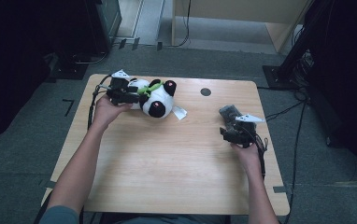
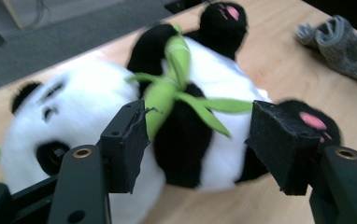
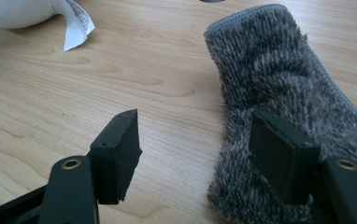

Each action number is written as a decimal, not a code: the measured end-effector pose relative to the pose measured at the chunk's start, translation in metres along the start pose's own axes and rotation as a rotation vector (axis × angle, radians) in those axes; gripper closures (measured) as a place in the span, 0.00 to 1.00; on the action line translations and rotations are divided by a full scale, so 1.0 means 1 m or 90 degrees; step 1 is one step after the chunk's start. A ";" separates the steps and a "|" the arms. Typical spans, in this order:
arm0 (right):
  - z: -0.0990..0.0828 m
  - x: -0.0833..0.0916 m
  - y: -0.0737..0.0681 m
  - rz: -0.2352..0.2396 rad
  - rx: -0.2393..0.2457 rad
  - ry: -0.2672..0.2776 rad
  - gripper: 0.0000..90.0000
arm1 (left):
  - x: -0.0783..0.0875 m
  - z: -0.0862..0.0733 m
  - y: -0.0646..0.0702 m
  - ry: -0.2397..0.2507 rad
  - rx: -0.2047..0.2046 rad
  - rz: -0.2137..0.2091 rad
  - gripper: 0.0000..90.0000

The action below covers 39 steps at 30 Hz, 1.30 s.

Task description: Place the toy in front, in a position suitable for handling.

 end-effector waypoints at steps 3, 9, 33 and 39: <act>-0.002 0.001 0.001 -0.004 0.002 -0.006 0.38 | -0.007 0.004 -0.003 -0.002 -0.017 0.012 0.37; -0.005 0.003 0.004 -0.012 -0.002 -0.005 0.38 | -0.024 0.000 -0.009 -0.027 -0.021 0.019 0.34; -0.007 0.008 0.018 -0.029 -0.018 0.000 0.42 | -0.029 -0.014 -0.002 -0.014 0.047 -0.009 0.77; -0.007 0.007 0.018 -0.029 -0.018 -0.006 0.42 | -0.019 -0.009 0.005 -0.004 0.053 -0.002 0.78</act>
Point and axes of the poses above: each handheld gripper's, and its own axes: x roughly backward along the jaws, z roughly out of its top, y roughly to its right, the point moved 8 cm from there along -x, roughly forward along the jaws, and after that the axes turned 2 degrees about y, right-handed, at the moved point
